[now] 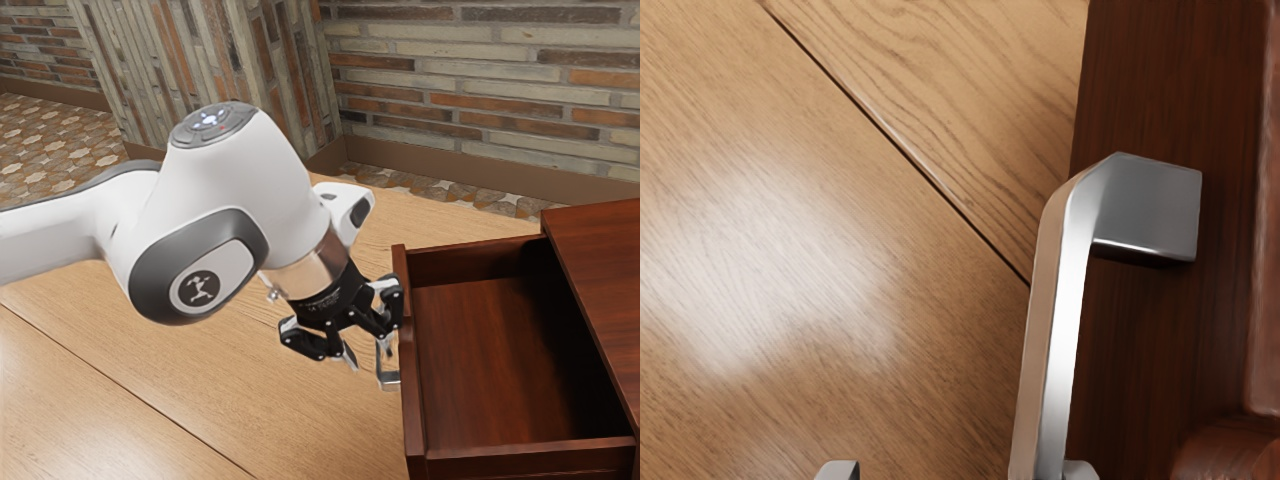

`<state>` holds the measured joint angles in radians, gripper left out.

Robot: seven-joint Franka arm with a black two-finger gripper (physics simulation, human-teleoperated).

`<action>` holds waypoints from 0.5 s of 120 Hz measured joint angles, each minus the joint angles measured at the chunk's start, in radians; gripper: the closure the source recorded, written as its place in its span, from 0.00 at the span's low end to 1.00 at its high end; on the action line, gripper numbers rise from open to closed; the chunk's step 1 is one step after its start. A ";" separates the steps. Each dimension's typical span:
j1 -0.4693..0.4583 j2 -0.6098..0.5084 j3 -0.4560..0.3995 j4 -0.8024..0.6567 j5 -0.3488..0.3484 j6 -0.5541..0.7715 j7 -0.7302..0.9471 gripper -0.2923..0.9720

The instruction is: Pull the drawer handle with one arm to open the drawer

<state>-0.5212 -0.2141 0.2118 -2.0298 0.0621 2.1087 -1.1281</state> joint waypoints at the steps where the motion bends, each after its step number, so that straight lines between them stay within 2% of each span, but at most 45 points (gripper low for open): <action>1: 0.000 0.000 0.000 0.000 0.000 0.000 0.000 0.61; 40: -0.007 -0.057 0.001 0.035 0.044 -0.011 0.002 0.60; 50: -0.008 -0.060 0.003 0.085 0.037 -0.049 0.000 0.50; 60: -0.009 -0.053 0.004 0.177 -0.003 -0.122 -0.031 0.41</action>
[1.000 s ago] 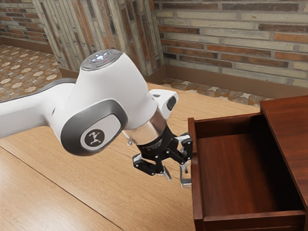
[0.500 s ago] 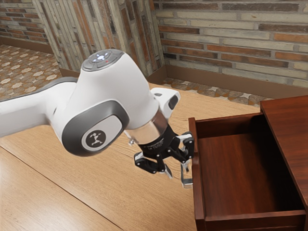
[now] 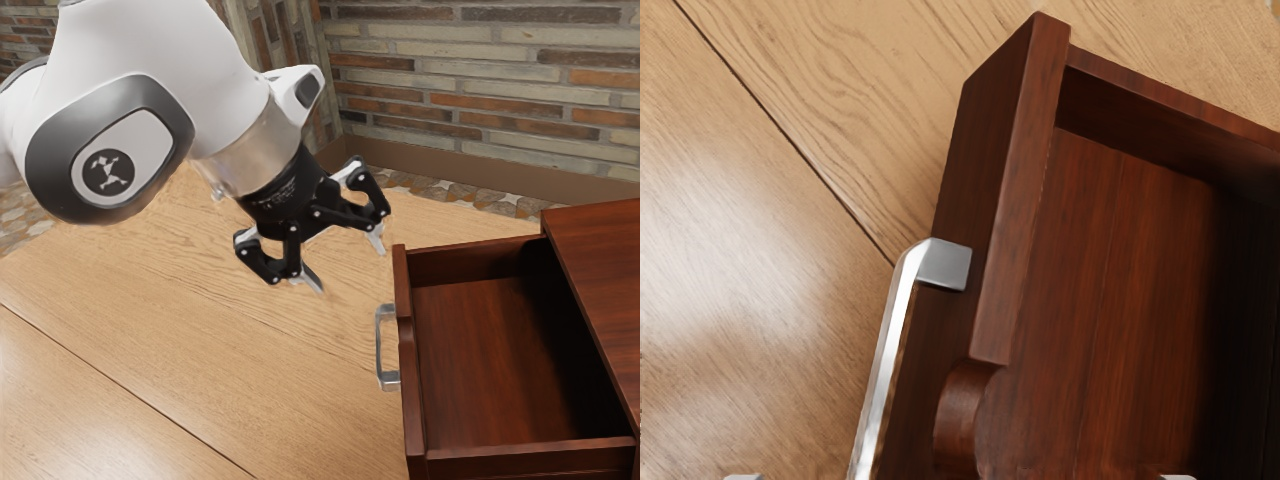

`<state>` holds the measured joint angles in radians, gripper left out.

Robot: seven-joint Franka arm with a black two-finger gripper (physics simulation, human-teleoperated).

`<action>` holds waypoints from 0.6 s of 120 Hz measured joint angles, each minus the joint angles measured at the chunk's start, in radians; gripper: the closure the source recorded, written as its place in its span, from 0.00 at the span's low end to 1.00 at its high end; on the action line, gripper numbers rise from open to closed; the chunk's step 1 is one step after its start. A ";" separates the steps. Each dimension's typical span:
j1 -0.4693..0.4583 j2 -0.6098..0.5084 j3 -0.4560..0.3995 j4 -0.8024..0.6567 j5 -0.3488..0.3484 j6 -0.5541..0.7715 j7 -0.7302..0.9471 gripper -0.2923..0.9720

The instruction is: Pull the drawer handle with one arm to open the drawer

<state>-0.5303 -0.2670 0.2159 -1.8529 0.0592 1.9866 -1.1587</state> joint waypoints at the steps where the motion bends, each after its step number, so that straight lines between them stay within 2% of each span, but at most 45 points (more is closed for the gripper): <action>1: -0.001 0.001 0.000 0.011 -0.005 -0.010 -0.007 0.40; 8: -0.008 0.008 0.001 0.086 -0.032 -0.090 -0.055 0.36; 15: -0.017 0.008 0.053 0.139 -0.047 -0.174 -0.096 0.33; 22: -0.029 0.010 0.069 0.187 -0.054 -0.259 -0.137 0.31; 41: -0.039 0.004 0.084 0.137 -0.059 -0.386 -0.229 0.27; 72: -0.032 0.003 0.088 0.091 -0.046 -0.458 -0.336 0.24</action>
<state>-0.5623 -0.2636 0.3037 -1.7623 0.0129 1.5288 -1.4952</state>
